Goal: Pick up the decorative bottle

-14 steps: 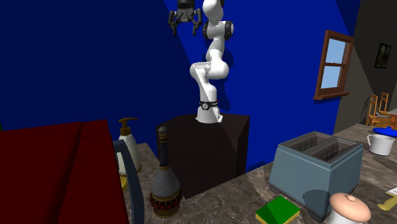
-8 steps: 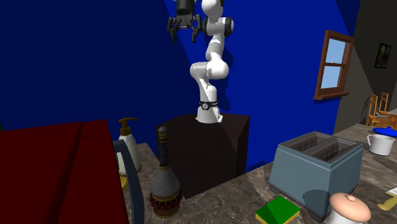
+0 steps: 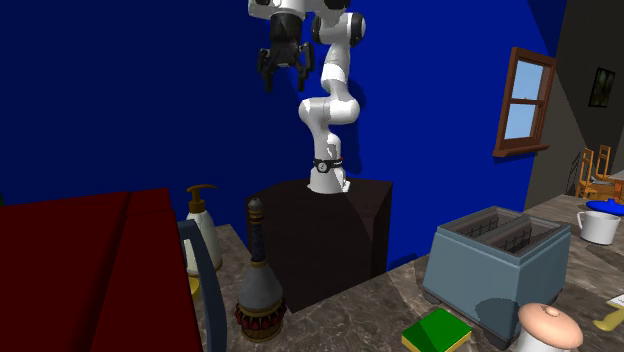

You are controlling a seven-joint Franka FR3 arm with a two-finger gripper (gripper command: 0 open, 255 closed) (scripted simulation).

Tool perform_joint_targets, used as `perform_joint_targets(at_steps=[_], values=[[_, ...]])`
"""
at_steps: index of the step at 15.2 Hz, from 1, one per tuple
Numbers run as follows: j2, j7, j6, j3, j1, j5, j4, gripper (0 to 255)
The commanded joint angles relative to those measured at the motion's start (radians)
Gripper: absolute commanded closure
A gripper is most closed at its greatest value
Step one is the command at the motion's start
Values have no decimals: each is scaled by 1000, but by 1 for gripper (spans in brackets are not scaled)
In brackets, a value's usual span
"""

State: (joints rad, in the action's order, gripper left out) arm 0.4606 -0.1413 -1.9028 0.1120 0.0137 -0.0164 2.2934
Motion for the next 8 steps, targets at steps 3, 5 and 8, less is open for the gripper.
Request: perform_joint_targets(at_steps=[3, 5, 8], values=[[-146, -85, -89, 30, 12, 3, -35, 0], [-221, -127, -125, 41, 17, 8, -62, 0], [-338, -188, -172, 54, 22, 21, -113, 0]])
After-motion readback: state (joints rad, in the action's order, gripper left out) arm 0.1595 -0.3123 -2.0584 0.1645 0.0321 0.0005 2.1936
